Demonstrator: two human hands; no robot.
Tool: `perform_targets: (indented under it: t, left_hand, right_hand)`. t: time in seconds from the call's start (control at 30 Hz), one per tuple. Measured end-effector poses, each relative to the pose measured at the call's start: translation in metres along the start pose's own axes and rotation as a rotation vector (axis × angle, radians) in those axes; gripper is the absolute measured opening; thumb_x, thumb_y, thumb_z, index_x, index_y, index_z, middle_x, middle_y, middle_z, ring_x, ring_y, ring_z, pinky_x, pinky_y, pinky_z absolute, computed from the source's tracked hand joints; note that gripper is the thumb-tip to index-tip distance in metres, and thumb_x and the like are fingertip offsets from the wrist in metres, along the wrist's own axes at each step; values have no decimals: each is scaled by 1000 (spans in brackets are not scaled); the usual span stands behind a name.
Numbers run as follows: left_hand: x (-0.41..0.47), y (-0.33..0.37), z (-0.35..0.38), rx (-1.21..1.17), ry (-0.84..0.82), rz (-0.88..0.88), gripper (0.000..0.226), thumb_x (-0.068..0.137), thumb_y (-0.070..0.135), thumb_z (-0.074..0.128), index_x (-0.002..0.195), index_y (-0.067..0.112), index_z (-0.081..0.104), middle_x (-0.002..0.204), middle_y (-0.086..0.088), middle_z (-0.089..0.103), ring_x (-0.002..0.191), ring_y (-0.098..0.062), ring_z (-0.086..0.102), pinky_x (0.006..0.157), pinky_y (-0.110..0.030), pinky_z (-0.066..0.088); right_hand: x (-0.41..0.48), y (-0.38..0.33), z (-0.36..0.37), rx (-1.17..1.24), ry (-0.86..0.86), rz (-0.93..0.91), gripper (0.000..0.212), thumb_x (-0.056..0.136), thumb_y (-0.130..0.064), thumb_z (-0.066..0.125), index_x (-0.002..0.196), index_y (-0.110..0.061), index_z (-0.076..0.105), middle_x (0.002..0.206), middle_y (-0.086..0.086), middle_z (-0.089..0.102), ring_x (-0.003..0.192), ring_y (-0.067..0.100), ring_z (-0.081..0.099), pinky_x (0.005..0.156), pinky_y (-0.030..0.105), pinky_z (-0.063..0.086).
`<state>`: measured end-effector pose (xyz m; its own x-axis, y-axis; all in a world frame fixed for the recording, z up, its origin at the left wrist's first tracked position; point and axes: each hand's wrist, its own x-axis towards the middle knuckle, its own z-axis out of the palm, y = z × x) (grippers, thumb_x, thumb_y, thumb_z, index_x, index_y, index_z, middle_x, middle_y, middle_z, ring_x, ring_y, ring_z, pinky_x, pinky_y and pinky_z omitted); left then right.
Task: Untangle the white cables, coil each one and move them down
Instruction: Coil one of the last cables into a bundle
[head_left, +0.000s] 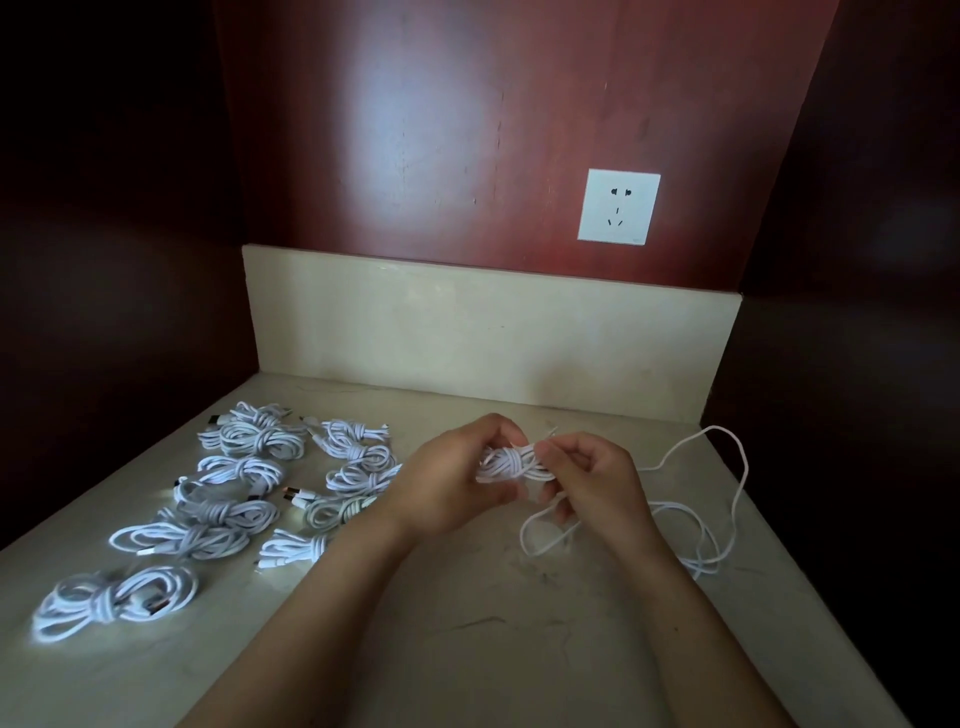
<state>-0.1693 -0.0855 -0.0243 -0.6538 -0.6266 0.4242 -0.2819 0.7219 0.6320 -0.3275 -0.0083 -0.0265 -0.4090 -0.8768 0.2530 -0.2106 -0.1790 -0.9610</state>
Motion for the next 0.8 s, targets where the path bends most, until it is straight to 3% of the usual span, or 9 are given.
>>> perform_targets:
  t: [0.07,0.17,0.3,0.43,0.57,0.63,0.7,0.8]
  left_hand:
    - [-9,6,-10,39,-27,24,45,75,13,79,114,24,60,98,14,68,84,0,62,78,-25,51]
    - [-28,5,-27,24,-50,42,45,80,5,73,121,23,64,108,13,70,95,2,64,82,-23,51]
    - [-66,-3,-51,-91,-161,27,59,85,-4,65,126,39,64,121,20,67,114,-2,62,94,-22,50]
    - [-108,-7,-63,-236,-58,-22,43,87,-6,66,124,15,67,122,3,69,115,-18,65,97,-35,52]
    - [-137,-14,-73,-318,-5,-74,38,84,-7,67,118,10,69,119,-2,70,112,-21,66,95,-32,53]
    - [-147,-18,-81,-365,-23,-111,42,85,-9,65,120,14,70,122,-3,68,113,-23,65,96,-37,53]
    - [-155,-19,-90,-346,-56,-139,55,82,-12,60,121,26,68,124,2,67,115,-19,64,94,-32,52]
    - [-166,-25,-101,-311,-57,-184,55,78,1,62,119,37,67,123,6,67,114,-14,63,92,-28,51]
  right_hand:
    - [-1,-1,1,24,-26,-15,11,92,-6,63,82,-8,68,59,0,67,45,12,57,37,22,43]
    - [-4,-4,4,40,-125,-44,8,91,-5,65,85,-6,69,65,7,69,50,16,58,38,24,44]
    - [-17,-4,25,45,-338,-81,8,92,-4,64,85,-6,68,69,11,69,51,19,60,40,26,46]
    - [-34,2,50,23,-481,-110,10,91,-1,64,85,-9,68,68,4,72,54,15,66,48,24,51]
    - [-47,7,68,42,-546,-145,15,87,2,69,85,-13,70,75,5,75,65,14,69,60,25,55]
    - [-52,7,76,26,-546,-201,14,83,-3,73,84,-17,72,78,5,76,69,14,70,66,27,56]
    - [-57,8,83,-20,-516,-266,13,78,-12,75,82,-23,73,80,0,76,72,9,69,71,26,54]
    - [-62,12,90,-114,-457,-362,25,74,-10,81,79,-33,72,89,-13,76,79,3,70,75,17,52]
